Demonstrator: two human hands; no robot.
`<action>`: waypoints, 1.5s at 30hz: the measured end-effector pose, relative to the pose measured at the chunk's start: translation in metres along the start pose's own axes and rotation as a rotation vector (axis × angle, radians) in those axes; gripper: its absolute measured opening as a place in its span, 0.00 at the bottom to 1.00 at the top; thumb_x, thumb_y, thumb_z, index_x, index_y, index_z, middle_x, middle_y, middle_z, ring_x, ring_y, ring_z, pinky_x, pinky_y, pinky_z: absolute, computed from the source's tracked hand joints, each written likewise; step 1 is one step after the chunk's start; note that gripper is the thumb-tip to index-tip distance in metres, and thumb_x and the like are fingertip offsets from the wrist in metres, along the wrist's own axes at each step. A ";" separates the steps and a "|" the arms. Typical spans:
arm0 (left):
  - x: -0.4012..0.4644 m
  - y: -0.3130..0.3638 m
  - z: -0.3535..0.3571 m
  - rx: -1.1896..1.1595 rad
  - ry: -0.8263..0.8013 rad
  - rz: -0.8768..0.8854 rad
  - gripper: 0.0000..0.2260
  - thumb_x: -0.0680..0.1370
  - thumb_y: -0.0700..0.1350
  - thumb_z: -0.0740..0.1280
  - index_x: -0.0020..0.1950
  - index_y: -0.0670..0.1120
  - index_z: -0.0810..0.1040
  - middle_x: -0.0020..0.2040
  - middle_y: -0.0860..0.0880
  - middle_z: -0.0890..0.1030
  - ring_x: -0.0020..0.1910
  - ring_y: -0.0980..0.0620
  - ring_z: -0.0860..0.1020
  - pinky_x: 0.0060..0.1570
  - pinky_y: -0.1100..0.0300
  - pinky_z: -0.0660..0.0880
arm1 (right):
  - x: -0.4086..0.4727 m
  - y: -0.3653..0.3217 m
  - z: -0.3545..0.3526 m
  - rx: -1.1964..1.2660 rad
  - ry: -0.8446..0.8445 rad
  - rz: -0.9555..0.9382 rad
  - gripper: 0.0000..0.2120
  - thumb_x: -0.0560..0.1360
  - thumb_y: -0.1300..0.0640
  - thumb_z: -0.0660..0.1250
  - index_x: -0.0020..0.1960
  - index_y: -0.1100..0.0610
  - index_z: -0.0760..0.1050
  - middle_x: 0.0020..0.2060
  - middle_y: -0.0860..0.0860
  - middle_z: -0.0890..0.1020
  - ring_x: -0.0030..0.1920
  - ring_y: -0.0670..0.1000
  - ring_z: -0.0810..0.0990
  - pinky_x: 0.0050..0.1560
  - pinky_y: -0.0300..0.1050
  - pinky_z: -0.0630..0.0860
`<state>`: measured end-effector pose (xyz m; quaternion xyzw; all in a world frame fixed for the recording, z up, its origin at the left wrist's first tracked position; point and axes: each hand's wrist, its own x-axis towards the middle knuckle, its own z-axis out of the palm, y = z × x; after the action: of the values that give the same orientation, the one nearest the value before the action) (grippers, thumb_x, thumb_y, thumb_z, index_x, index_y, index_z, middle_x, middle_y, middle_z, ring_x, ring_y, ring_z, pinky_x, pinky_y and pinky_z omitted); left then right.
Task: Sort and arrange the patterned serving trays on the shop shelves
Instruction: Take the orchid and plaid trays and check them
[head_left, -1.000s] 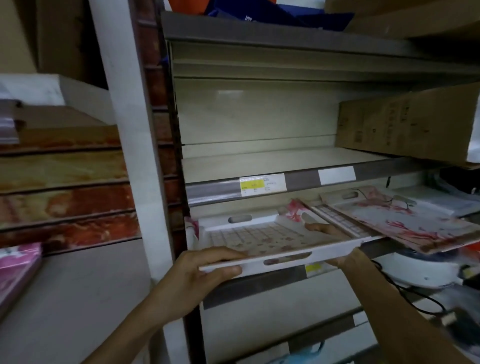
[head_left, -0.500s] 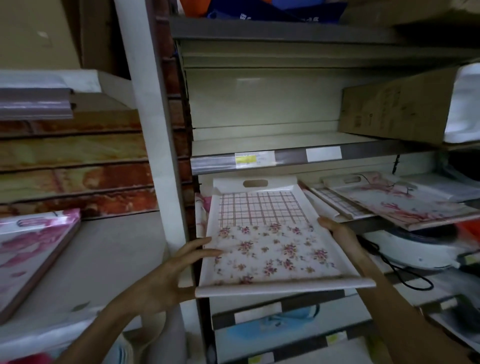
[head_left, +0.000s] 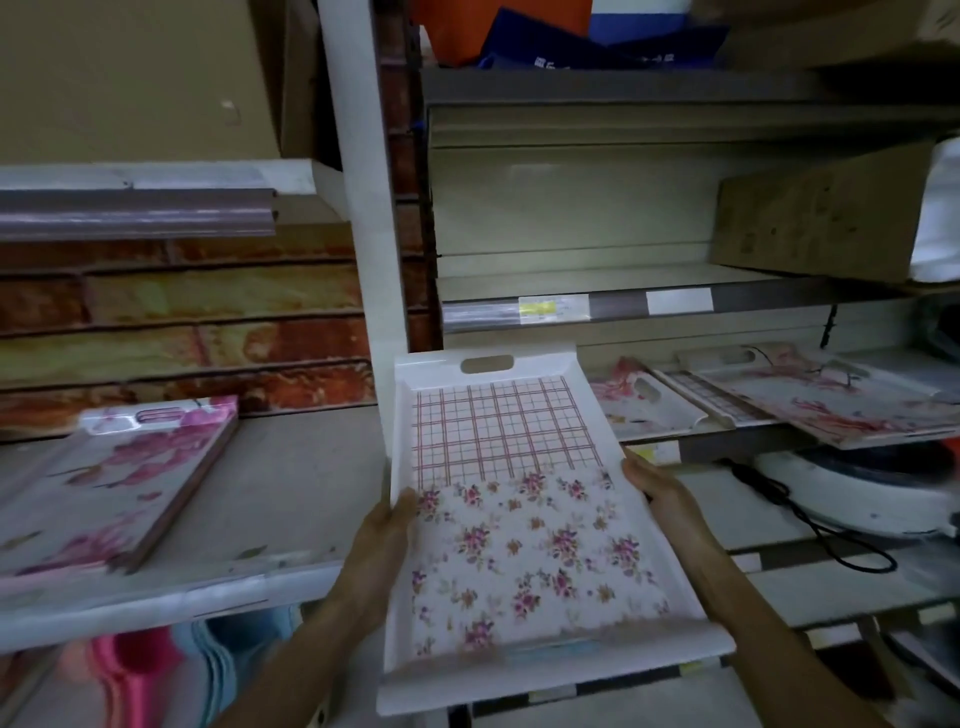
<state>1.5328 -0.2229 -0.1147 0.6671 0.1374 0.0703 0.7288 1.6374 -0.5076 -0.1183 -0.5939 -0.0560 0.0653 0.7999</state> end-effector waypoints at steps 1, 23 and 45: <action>-0.006 -0.001 -0.004 0.054 0.056 0.038 0.17 0.82 0.53 0.58 0.65 0.46 0.76 0.55 0.48 0.84 0.55 0.46 0.81 0.62 0.44 0.74 | -0.003 0.002 0.008 -0.010 0.003 0.001 0.13 0.79 0.58 0.61 0.62 0.56 0.77 0.58 0.57 0.82 0.59 0.59 0.79 0.68 0.60 0.70; -0.149 0.010 -0.262 0.134 0.425 0.200 0.10 0.82 0.47 0.57 0.48 0.52 0.78 0.43 0.54 0.82 0.46 0.56 0.79 0.40 0.68 0.72 | -0.083 0.086 0.283 -0.064 -0.263 -0.003 0.14 0.79 0.65 0.63 0.62 0.55 0.75 0.50 0.52 0.83 0.44 0.47 0.85 0.39 0.37 0.82; -0.095 0.041 -0.454 0.146 0.585 0.202 0.11 0.82 0.51 0.58 0.56 0.49 0.77 0.47 0.48 0.84 0.45 0.50 0.82 0.37 0.60 0.76 | -0.027 0.125 0.493 -0.134 -0.384 -0.098 0.15 0.79 0.62 0.63 0.65 0.58 0.76 0.53 0.55 0.83 0.54 0.55 0.82 0.47 0.41 0.82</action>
<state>1.3127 0.1868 -0.0962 0.6794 0.2788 0.3210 0.5980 1.5237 -0.0112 -0.0959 -0.6190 -0.2405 0.1348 0.7354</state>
